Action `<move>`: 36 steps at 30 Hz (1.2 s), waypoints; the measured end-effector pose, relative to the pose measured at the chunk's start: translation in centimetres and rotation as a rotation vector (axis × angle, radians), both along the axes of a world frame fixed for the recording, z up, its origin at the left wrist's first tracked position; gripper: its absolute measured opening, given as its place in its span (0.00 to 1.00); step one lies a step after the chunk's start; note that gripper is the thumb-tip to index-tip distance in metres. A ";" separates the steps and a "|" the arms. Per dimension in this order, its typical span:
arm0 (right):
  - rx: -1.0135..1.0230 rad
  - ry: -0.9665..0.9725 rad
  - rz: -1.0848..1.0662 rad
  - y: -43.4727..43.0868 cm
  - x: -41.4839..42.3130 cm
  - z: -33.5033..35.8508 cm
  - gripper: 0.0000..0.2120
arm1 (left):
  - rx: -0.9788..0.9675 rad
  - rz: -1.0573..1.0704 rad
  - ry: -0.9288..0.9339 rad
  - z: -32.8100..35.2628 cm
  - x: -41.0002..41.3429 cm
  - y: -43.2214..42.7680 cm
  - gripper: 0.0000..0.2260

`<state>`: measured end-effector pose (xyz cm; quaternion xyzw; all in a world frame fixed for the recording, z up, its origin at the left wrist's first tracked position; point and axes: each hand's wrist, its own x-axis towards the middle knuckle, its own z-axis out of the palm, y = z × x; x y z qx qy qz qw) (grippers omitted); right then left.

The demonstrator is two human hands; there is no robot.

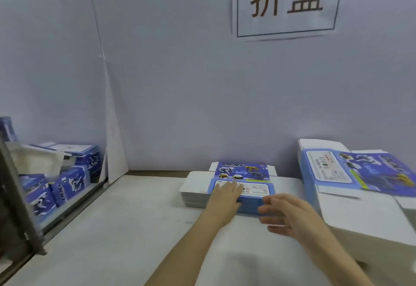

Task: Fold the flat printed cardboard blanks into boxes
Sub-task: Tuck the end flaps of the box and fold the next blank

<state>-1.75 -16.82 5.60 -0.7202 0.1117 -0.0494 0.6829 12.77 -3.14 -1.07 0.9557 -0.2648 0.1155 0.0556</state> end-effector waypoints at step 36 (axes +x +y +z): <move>-0.035 -0.659 -0.196 0.6 -4.0 4.4 0.10 | -1.445 -0.107 0.043 12.3 -15.0 5.2 0.16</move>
